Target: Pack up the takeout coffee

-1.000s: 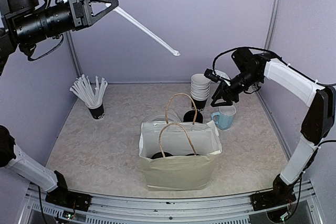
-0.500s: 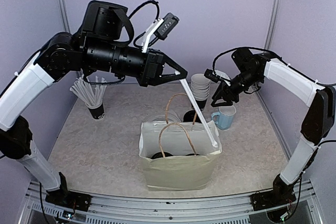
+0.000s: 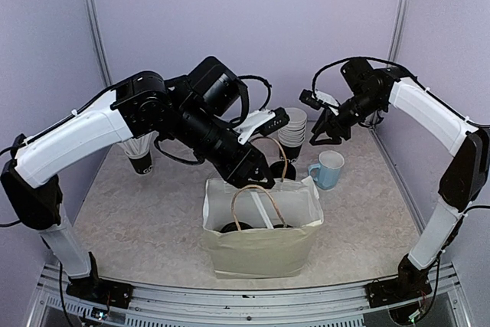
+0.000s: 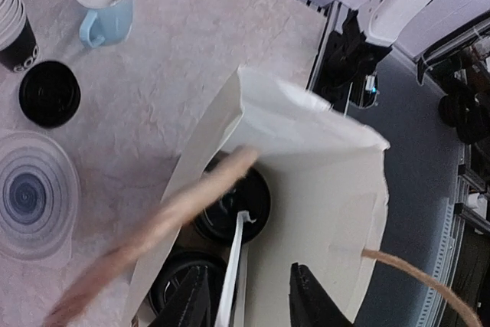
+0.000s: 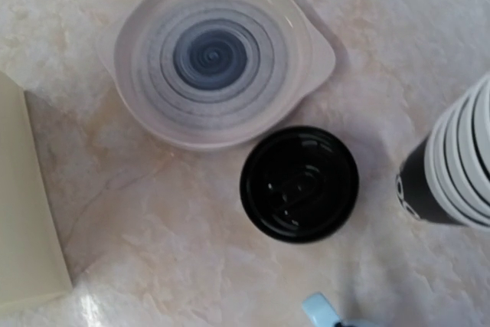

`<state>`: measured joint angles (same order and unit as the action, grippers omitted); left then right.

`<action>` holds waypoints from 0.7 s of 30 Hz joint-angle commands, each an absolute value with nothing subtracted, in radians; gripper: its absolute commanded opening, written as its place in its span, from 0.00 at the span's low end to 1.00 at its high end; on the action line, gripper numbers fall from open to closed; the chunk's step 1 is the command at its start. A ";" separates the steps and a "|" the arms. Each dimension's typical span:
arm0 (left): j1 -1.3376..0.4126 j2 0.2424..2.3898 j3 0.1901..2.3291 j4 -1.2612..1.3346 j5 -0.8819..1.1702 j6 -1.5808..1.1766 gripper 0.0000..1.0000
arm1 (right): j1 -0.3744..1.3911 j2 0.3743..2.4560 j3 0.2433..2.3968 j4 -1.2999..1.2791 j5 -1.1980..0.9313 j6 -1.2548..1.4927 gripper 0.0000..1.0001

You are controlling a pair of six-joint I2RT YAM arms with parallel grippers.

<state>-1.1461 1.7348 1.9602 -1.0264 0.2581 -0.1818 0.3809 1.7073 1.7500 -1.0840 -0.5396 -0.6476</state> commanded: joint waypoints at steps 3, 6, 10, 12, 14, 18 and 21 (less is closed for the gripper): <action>-1.145 1.686 1.925 -1.132 0.205 -0.118 0.44 | 0.362 1.652 1.756 -1.118 -0.483 -0.659 0.50; -1.128 1.646 1.928 -1.099 0.183 -0.099 0.49 | 0.358 1.636 1.750 -1.112 -0.459 -0.649 0.51; -1.067 1.580 1.916 -1.023 0.146 -0.075 0.54 | 0.340 1.611 1.758 -1.065 -0.385 -0.595 0.54; -1.014 1.542 1.891 -0.963 0.120 -0.073 0.60 | 0.319 1.591 1.769 -1.020 -0.342 -0.547 0.60; -0.949 1.503 1.856 -0.904 0.087 -0.076 0.66 | 0.286 1.563 1.773 -0.949 -0.309 -0.493 0.74; -0.794 1.442 1.801 -0.818 -0.107 -0.135 0.79 | 0.213 1.497 1.756 -0.830 -0.309 -0.386 1.00; -0.670 1.397 1.723 -0.728 -0.202 -0.200 0.99 | 0.199 1.434 1.687 -0.730 -0.286 -0.326 1.00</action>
<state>-0.7856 1.4418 1.8030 -0.8753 -0.0139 -0.1169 0.2237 1.5330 1.7405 -0.8970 -0.3275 -0.4500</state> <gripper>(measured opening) 0.879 0.995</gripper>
